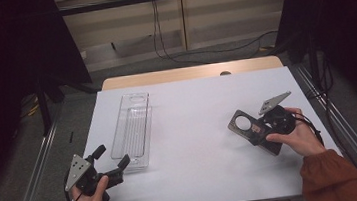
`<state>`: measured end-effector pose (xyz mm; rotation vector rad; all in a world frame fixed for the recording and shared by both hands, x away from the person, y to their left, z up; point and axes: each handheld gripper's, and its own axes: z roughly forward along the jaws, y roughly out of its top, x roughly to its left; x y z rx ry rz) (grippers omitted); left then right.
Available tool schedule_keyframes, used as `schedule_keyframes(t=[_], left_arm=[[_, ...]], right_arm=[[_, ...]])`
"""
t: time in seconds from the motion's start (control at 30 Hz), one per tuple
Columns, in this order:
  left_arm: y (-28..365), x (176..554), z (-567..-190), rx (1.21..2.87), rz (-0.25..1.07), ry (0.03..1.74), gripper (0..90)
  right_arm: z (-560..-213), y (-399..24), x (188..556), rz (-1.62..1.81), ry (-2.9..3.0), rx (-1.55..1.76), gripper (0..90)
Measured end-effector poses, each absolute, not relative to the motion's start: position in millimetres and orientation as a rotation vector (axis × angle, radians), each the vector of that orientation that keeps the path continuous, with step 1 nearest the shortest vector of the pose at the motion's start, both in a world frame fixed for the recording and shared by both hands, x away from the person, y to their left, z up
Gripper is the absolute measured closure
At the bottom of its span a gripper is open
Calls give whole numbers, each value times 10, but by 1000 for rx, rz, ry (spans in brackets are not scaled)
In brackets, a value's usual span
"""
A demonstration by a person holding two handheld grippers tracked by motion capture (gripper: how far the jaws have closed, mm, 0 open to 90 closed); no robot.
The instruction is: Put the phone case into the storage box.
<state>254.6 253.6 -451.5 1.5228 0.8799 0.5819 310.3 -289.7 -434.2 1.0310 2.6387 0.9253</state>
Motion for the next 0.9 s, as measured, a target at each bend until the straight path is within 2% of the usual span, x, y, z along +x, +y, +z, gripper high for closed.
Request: schedule_keyframes(t=[0.9], left_arm=[[2570,2538,-4498,1501,597,907,34]], right_arm=[[-4286,-2860,3010,1284,2489,964,122]])
